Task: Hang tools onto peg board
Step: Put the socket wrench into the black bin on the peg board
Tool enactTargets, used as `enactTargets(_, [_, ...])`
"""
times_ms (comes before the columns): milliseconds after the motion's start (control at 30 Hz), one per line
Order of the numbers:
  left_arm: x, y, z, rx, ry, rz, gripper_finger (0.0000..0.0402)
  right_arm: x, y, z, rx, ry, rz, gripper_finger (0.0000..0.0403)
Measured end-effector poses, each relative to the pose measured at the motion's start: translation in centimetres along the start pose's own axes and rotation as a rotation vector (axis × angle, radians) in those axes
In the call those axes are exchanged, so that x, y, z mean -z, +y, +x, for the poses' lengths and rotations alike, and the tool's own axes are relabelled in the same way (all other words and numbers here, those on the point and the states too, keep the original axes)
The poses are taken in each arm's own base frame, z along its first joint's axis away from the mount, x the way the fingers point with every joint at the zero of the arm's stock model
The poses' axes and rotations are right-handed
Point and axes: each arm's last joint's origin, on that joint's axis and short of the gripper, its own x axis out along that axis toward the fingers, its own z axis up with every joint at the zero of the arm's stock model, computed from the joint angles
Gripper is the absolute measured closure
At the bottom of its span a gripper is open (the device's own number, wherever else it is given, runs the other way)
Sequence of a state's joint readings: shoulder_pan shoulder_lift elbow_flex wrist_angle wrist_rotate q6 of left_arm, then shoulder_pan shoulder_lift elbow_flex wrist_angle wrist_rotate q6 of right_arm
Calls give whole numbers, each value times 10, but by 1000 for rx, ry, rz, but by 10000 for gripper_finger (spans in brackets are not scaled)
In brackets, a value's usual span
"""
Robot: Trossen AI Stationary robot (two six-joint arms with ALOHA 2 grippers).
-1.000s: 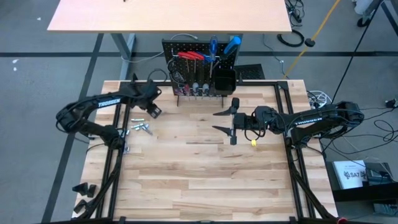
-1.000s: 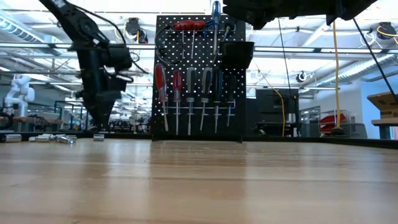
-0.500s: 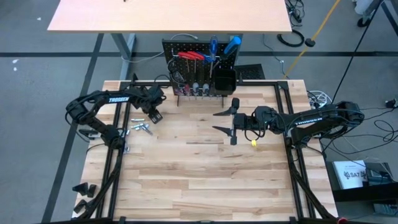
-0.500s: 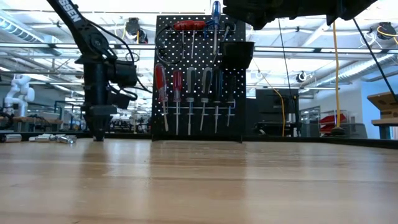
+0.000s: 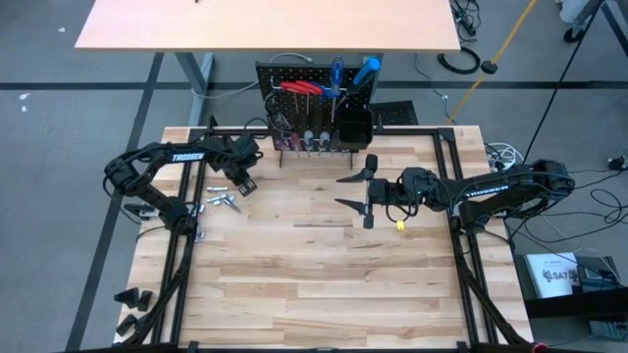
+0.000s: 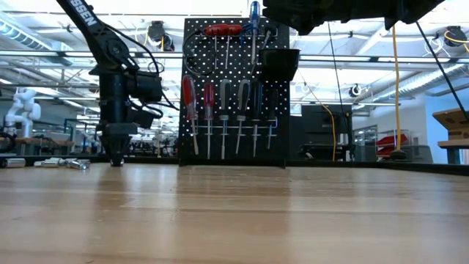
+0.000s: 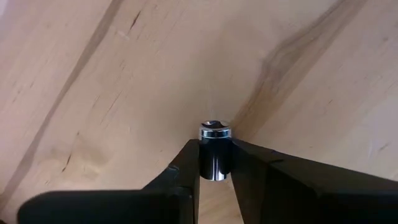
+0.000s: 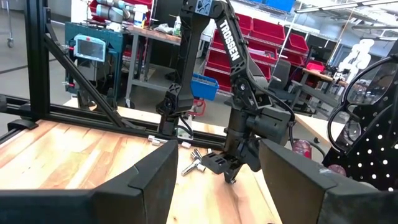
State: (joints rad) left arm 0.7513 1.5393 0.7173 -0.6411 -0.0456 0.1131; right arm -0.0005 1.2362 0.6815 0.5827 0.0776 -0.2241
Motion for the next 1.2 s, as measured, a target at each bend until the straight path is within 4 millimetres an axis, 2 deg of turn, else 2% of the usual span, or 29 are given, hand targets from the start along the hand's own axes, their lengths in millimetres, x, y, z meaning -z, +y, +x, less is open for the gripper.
enactTargets(200, [5, -6, -12, 57, -38, 22, 341, 0, 0, 0, 0, 0, -1, 186])
enactTargets(367, [11, -15, -33, 166, -105, 57, 341, 0, 0, 0, -1, 0, -1, 186])
enactTargets(467, [13, -27, -46, 310, -171, 102, 338, 0, 0, 0, -16, -3, 0, 186])
enactTargets(733, [13, -68, -80, 742, -379, 296, 335, 6, 16, 2, -342, -29, -27, 186])
enactTargets(1000, [2, -113, -107, 910, -609, 420, 334, 35, 38, 28, -380, -49, -178, 186])
enactTargets(1200, [4, -141, -121, 980, -704, 497, 334, 36, 50, 64, -416, 3, -174, 186])
